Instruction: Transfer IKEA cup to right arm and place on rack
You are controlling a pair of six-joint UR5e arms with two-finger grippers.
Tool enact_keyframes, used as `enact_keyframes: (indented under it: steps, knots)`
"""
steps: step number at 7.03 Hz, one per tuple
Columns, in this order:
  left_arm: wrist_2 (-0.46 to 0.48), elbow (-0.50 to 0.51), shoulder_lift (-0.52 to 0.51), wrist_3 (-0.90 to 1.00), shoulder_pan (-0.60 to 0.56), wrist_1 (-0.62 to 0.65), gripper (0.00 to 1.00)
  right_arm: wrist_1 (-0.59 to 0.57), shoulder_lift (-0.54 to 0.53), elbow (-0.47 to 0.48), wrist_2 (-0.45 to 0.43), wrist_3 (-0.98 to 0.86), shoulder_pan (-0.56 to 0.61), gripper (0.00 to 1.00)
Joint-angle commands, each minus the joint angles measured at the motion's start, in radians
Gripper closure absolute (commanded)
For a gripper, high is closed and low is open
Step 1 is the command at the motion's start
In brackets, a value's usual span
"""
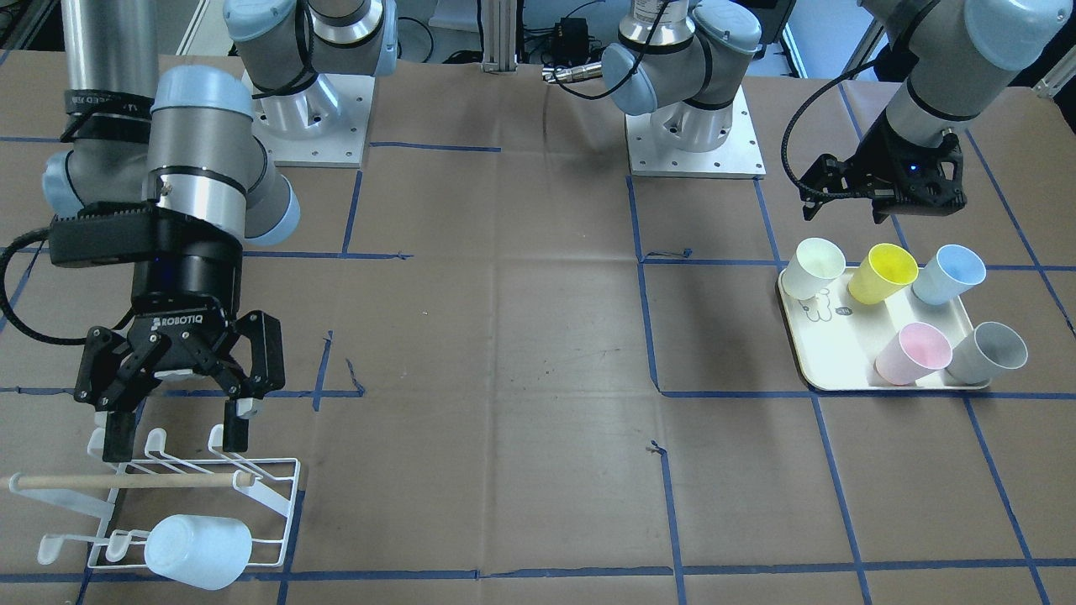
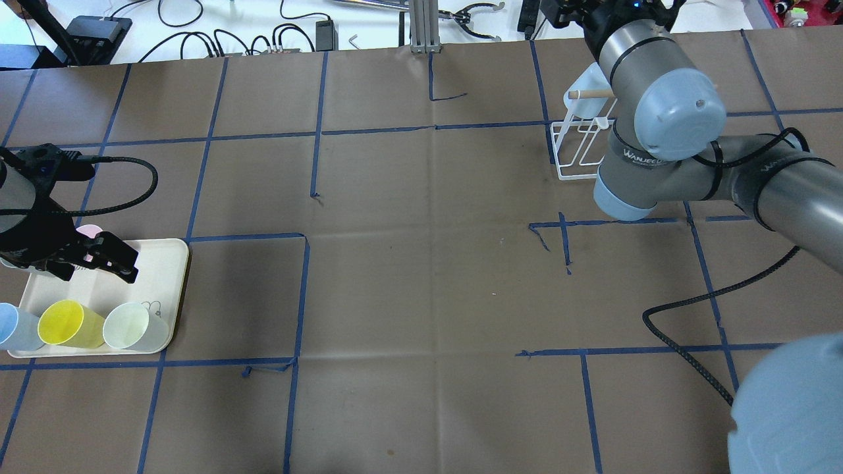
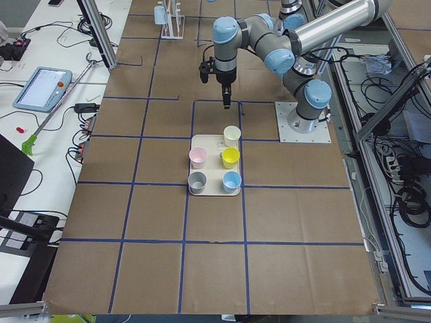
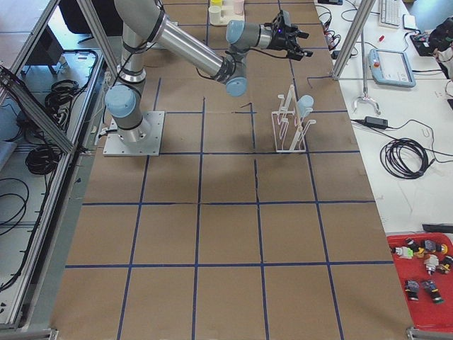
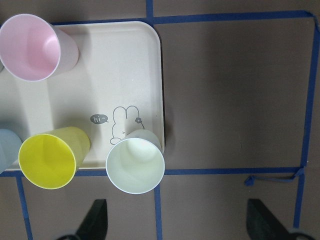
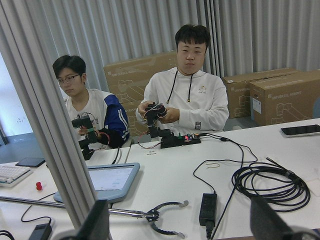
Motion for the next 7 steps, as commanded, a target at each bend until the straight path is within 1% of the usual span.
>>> enact_keyframes:
  steps: [1,2,4,5,7]
  knots:
    - [-0.003,-0.072,-0.023,0.091,0.006,0.111,0.03,0.009,-0.090,0.062,0.003,0.207,0.038,0.00]
    - [-0.006,-0.132,-0.031,0.094,0.034,0.184,0.03,0.009,-0.119,0.102,0.003,0.321,0.055,0.00]
    - [-0.006,-0.206,-0.034,0.094,0.077,0.215,0.03,0.019,-0.124,0.122,0.006,0.559,0.101,0.00]
    - [-0.006,-0.225,-0.046,0.094,0.091,0.229,0.05,0.019,-0.113,0.124,0.043,0.669,0.124,0.00]
    - [-0.004,-0.226,-0.112,0.094,0.092,0.273,0.05,0.020,-0.101,0.151,0.123,0.887,0.126,0.00]
